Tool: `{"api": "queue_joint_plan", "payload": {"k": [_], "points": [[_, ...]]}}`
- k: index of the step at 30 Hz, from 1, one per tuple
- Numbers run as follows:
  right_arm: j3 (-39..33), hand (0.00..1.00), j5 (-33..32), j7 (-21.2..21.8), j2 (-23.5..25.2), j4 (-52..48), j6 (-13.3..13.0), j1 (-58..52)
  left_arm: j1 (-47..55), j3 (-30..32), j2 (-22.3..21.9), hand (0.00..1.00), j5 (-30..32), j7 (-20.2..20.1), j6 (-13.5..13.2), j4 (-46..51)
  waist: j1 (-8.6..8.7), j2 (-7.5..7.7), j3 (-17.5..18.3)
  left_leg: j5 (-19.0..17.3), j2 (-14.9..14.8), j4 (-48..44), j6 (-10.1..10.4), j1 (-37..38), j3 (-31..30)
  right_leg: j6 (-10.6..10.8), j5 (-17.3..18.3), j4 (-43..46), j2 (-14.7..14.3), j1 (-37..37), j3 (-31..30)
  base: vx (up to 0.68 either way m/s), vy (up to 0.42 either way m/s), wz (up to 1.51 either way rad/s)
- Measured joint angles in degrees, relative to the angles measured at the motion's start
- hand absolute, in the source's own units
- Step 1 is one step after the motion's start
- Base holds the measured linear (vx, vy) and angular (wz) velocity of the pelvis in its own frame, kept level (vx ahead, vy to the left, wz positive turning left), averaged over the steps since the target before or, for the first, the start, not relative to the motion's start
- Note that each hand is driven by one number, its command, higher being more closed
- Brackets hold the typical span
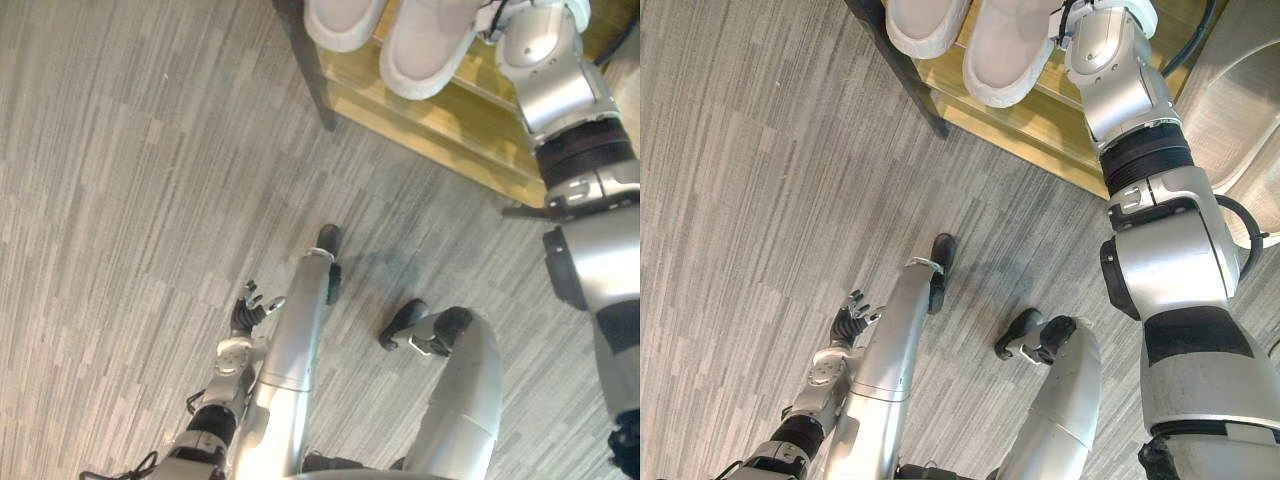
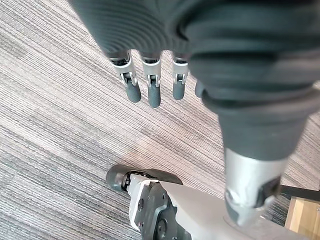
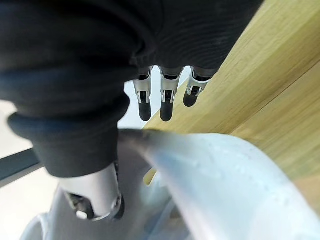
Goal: Organize the slippers on the shoe rack
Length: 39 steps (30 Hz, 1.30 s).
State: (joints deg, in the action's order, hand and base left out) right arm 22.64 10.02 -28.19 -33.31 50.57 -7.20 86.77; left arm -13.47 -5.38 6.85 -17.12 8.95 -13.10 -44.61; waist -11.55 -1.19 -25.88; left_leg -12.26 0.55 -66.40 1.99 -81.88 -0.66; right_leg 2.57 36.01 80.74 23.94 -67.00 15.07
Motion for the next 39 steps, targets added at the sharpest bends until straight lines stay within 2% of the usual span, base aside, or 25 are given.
{"api": "queue_joint_plan", "payload": {"k": [7,10,17,22,26,29,33,39], "points": [[-2.6,0.0,0.1,-1.7,-0.3,-9.9,-0.1,-4.3,-0.4,1.2,0.0,0.0,0.0,1.0,0.0,-1.1,0.84,0.16,0.1,0.3,-0.4,0.7,-0.1,0.4,0.3,-0.9,-0.6,-0.7,-0.2,0.0,0.0,0.04,-0.012,-0.03],[-6.6,0.0,0.1,-2.8,1.4,-16.6,-0.1,-8.0,-0.7,2.2,-0.1,0.0,0.0,0.9,0.1,-1.3,1.58,0.2,0.1,0.7,-0.5,1.8,0.0,1.8,0.5,-0.9,-1.0,-1.8,-0.4,1.1,0.0,0.08,-0.035,-0.05],[-16.0,0.0,0.0,-6.6,11.4,-29.5,-0.2,-17.7,-0.7,5.2,0.3,0.0,0.3,1.9,0.5,-2.2,2.99,2.57,1.4,1.3,-1.3,5.3,0.7,5.6,0.8,-1.4,-1.9,-4.9,-1.6,3.7,0.2,0.08,-0.067,-0.04],[-18.6,0.0,-2.0,-6.6,21.6,-32.0,-1.3,-25.1,-0.7,7.2,0.2,0.0,1.5,2.3,1.1,-2.2,3.74,3.01,1.6,1.3,-1.5,6.5,0.8,7.6,-0.1,-1.2,-2.0,-6.8,-2.2,6.7,1.6,0.09,-0.051,0.01],[-19.9,0.0,-8.7,-5.6,29.7,-31.9,-2.3,-30.0,-0.7,9.5,-0.8,0.0,2.7,2.4,1.2,-2.1,3.76,3.22,1.8,1.3,-1.6,7.0,0.8,8.1,-0.2,-1.1,-2.1,-7.4,-2.6,7.2,1.7,0.06,-0.031,0.0],[-20.6,0.0,-13.3,-4.5,32.9,-31.9,-3.8,-32.5,-0.9,10.9,-1.3,0.0,3.6,2.4,1.7,-2.1,3.72,3.22,1.8,1.3,-1.8,7.0,0.9,8.2,-0.4,-1.1,-2.1,-7.4,-2.8,7.3,1.9,0.03,-0.017,-0.01],[-23.6,0.0,-18.6,-3.5,33.9,-31.8,-5.2,-34.0,-1.6,11.2,-1.6,0.0,3.7,3.4,1.8,-2.1,3.32,3.22,1.8,1.4,-1.8,7.1,1.2,8.2,-0.6,-1.1,-2.1,-7.4,-3.0,7.5,2.2,0.0,0.0,0.0],[-27.0,0.0,-21.5,-3.3,33.3,-31.6,-5.7,-35.3,-1.9,13.4,-2.6,0.0,3.6,4.6,2.2,-2.1,2.54,3.2,1.8,1.3,-1.8,7.1,1.4,8.2,-0.7,-1.2,-2.1,-7.4,-3.1,7.6,2.3,0.01,-0.005,0.0]]}}
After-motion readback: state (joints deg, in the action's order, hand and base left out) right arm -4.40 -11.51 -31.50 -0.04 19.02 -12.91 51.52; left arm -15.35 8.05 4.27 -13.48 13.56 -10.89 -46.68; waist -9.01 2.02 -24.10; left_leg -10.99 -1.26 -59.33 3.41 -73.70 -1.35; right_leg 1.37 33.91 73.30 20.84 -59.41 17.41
